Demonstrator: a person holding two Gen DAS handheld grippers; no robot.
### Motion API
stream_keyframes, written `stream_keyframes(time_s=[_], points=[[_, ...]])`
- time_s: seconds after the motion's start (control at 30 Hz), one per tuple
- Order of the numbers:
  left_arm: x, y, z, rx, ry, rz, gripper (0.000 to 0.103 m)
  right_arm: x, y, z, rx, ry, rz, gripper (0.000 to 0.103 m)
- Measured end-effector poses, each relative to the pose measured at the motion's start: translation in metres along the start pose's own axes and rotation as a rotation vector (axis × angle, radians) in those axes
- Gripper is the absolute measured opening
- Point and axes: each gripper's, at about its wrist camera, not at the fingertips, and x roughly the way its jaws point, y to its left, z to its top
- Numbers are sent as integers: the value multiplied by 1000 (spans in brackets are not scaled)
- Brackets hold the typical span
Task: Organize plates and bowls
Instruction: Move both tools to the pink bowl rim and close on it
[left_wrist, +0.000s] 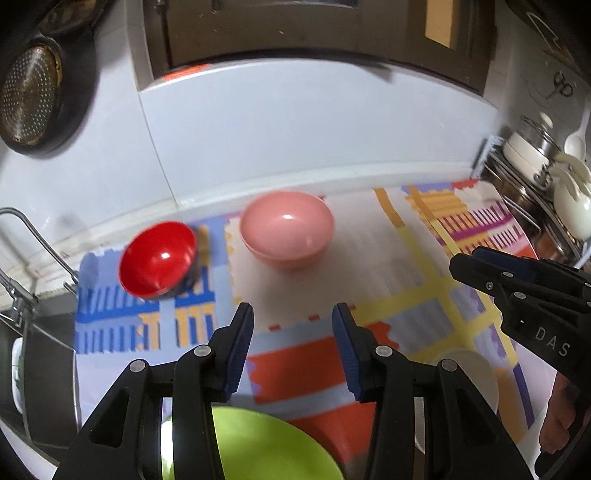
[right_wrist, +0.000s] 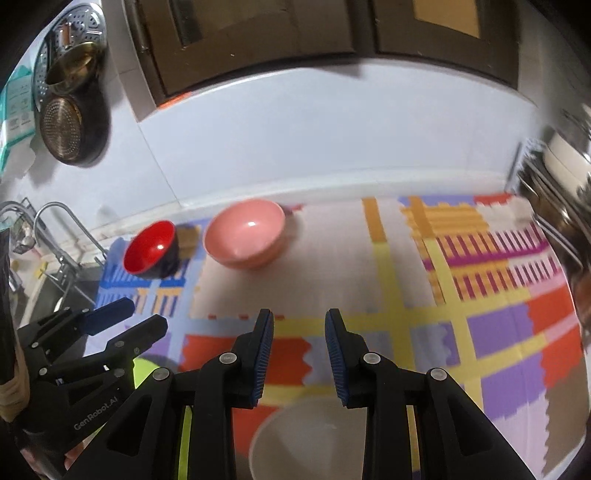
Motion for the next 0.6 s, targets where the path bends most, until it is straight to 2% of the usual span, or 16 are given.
stream_keyframes(time_s=[0.33,0.6], points=[[32,32,36,-21,-16,39,44,34,18,40,-49,-4,33,30],[79,50,54,-34,22,36,44,77,27,71,-101,14,40,30]])
